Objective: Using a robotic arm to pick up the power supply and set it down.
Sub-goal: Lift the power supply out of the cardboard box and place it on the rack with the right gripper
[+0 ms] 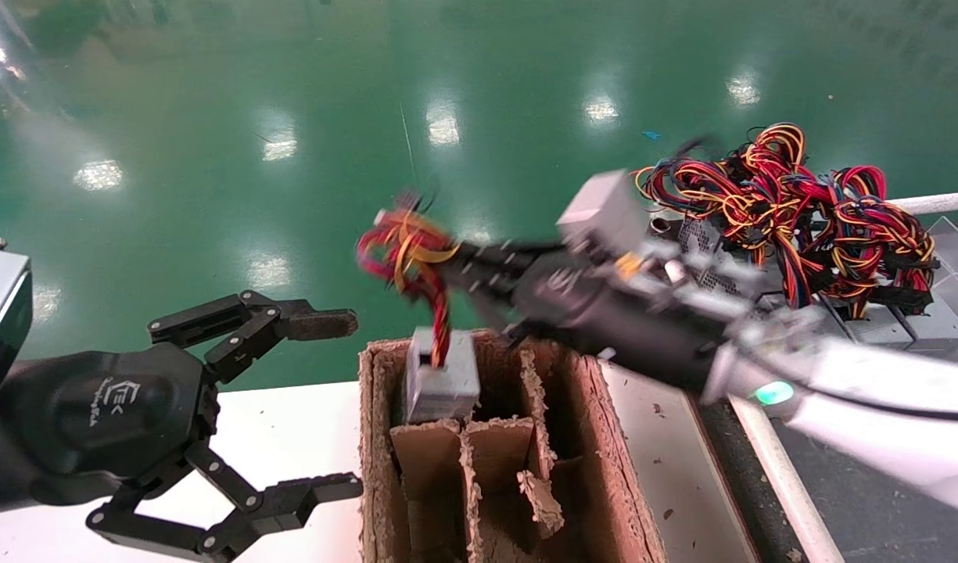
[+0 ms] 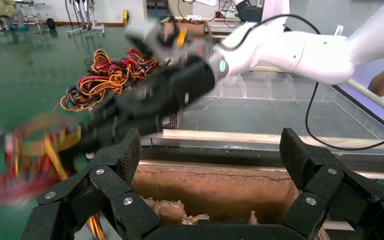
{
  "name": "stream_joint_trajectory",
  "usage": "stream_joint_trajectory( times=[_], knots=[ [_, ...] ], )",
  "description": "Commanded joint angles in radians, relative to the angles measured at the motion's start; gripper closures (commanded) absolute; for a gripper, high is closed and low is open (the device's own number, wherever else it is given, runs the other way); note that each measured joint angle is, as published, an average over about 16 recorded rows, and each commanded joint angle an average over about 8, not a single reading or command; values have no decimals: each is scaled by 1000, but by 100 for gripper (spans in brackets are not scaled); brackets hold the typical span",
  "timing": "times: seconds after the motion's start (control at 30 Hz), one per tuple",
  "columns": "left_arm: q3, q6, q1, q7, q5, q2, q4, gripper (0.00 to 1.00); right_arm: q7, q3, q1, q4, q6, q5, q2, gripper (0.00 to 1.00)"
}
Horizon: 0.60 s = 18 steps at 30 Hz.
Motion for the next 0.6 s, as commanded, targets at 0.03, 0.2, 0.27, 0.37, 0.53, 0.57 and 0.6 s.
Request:
stream_joint_trajectory(
  times=[0.03,0.2,0.27,0.37,0.53,0.57,0.6],
  knots=[
    [0,0,0,0,0,0,0,0,3,27,3,18,-6,32,25,100],
    [0,0,0,0,0,0,0,0,35,98,42,4,-83,136,111,100],
    [0,0,0,0,0,0,0,0,44,124,57,-9,-126,176,151,100],
    [0,0,0,0,0,0,0,0,52,161,72,-37,-198,233,214,100],
    [0,0,0,0,0,0,0,0,38,216,81,-98,-307,296,326,100],
    [0,0,0,0,0,0,0,0,33,226,80,-109,-325,303,348,100],
    [0,0,0,0,0,0,0,0,27,235,78,-120,-343,310,371,100]
  ],
)
